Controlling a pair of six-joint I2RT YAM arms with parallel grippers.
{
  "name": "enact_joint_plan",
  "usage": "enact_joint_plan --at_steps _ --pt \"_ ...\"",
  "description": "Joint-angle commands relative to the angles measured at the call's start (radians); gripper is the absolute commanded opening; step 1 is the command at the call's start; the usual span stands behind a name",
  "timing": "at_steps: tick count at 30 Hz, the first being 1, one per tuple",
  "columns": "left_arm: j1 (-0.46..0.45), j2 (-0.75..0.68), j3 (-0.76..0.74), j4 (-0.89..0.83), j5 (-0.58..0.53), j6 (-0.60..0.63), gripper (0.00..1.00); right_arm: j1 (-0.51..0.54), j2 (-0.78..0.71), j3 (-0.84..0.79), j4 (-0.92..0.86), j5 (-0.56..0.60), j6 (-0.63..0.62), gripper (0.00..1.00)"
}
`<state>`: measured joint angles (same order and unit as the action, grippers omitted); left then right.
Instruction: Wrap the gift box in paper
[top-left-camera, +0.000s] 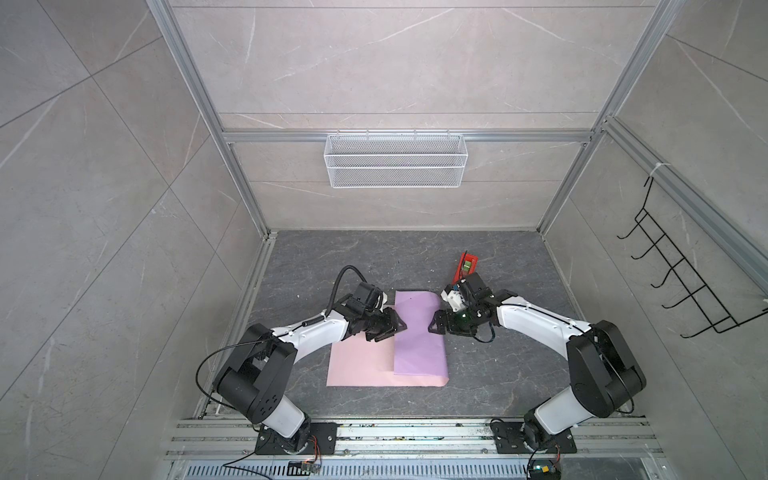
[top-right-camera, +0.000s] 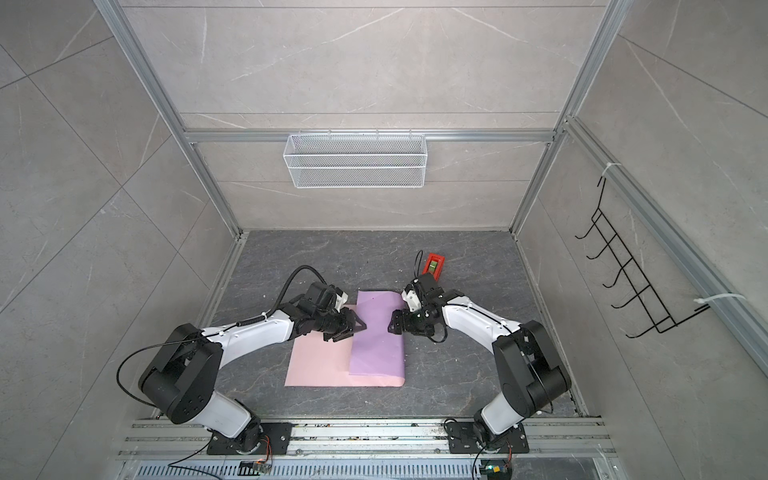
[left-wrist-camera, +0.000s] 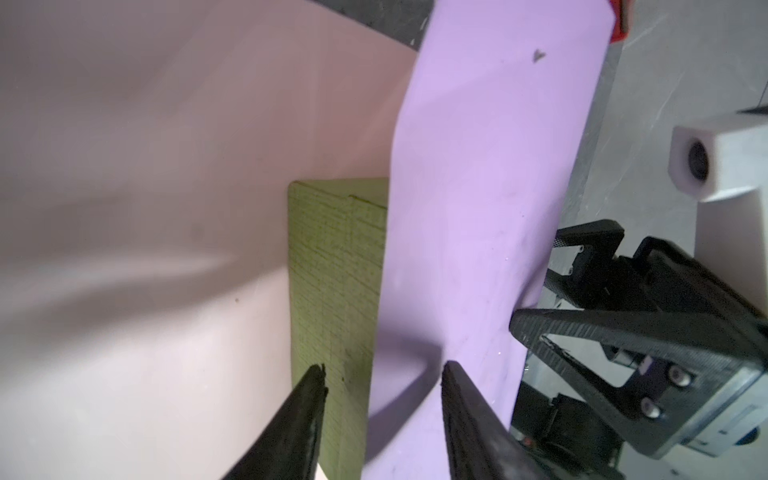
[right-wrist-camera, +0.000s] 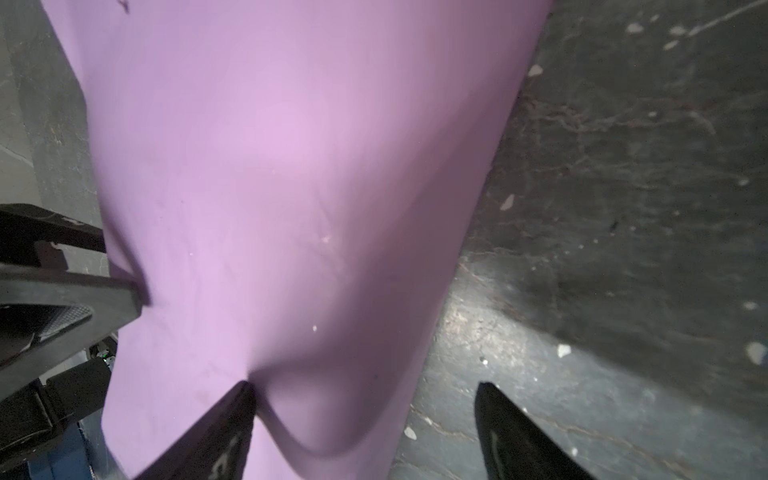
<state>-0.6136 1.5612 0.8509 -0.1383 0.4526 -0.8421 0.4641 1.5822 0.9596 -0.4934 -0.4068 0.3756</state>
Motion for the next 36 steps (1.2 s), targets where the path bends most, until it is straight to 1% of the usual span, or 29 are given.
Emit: enact_joint_plan --at_steps 1,3,6,10,13,16,19,22,25,29,36 --pt "-0.003 -0.017 0.046 -0.012 -0.018 -0.009 0.58 0.000 0.030 -0.029 -0.066 0.076 -0.048 0.84" --pt "-0.002 -0.001 0.064 -0.017 -0.025 -0.006 0.64 -0.001 0.031 -0.030 -0.067 0.075 -0.052 0.84" --pt "-0.003 0.032 0.083 -0.014 -0.020 -0.003 0.69 0.000 0.030 -0.033 -0.062 0.072 -0.053 0.83" --pt "-0.003 0.075 0.119 -0.011 0.011 0.010 0.72 -0.001 0.033 -0.035 -0.059 0.072 -0.054 0.83" --pt "-0.006 0.100 0.125 -0.016 0.027 0.015 0.72 0.001 0.038 -0.033 -0.057 0.072 -0.055 0.83" --pt "-0.006 0.106 0.114 -0.040 0.031 0.031 0.67 0.000 0.040 -0.030 -0.057 0.072 -0.056 0.83" --pt "-0.004 0.101 0.087 -0.064 0.032 0.048 0.58 0.000 0.038 -0.028 -0.055 0.072 -0.055 0.83" --pt "0.004 0.105 0.058 -0.076 0.031 0.053 0.48 0.000 0.041 -0.023 -0.057 0.074 -0.055 0.83" --pt "0.016 0.092 0.030 -0.074 0.037 0.052 0.41 -0.001 0.033 -0.010 -0.073 0.084 -0.058 0.84" --pt "0.027 0.070 0.008 -0.084 0.035 0.065 0.36 0.000 0.007 0.019 -0.089 0.074 -0.052 0.86" --pt "0.035 0.060 -0.012 -0.096 0.028 0.081 0.28 -0.016 -0.012 0.051 -0.063 -0.052 -0.003 0.87"
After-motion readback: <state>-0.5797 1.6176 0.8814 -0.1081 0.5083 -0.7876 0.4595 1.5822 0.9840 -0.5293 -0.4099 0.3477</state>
